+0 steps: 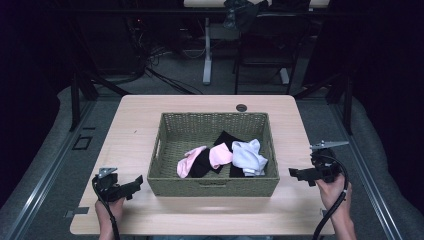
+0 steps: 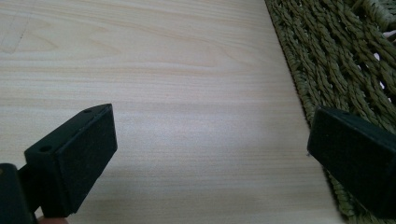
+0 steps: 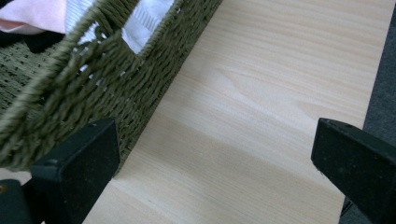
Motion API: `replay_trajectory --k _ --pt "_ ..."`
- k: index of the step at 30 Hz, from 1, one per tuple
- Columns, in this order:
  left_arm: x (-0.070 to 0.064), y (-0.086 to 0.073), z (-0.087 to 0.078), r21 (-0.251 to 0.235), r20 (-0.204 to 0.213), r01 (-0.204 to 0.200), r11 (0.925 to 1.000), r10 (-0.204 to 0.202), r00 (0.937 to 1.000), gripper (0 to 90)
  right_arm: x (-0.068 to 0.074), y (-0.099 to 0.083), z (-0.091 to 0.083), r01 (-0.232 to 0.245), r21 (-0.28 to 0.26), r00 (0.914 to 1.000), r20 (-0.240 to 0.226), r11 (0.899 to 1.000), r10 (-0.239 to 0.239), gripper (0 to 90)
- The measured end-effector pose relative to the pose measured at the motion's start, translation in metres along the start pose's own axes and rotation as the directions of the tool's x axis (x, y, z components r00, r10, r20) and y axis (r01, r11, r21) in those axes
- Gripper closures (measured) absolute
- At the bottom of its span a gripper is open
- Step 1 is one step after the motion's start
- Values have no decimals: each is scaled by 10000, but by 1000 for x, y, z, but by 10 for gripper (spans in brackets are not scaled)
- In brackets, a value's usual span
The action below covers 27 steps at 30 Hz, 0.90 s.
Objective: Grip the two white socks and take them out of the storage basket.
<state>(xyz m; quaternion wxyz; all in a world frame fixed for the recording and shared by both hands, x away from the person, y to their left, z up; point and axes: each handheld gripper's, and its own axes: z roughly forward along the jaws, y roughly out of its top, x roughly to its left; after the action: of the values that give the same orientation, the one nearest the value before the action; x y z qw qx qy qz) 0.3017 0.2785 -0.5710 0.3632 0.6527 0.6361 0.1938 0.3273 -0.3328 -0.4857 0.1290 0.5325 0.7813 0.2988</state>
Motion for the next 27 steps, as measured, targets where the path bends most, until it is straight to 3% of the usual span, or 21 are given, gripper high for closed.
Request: replay_trajectory --k 9,19,27 --pt "-2 -1 2 -27 -34 -17 10000 17 10000 14 9 13 -24 412 -539 9991 -109 9977 -419 8" --pt "-3 0 4 6 0 -44 10000 44 10000 14 25 47 -47 993 -893 9936 -457 9910 -1037 14" --pt "-3 0 4 5 36 -10 10000 10 10000 14 54 79 -34 1803 -419 9805 -718 9827 -1829 17"
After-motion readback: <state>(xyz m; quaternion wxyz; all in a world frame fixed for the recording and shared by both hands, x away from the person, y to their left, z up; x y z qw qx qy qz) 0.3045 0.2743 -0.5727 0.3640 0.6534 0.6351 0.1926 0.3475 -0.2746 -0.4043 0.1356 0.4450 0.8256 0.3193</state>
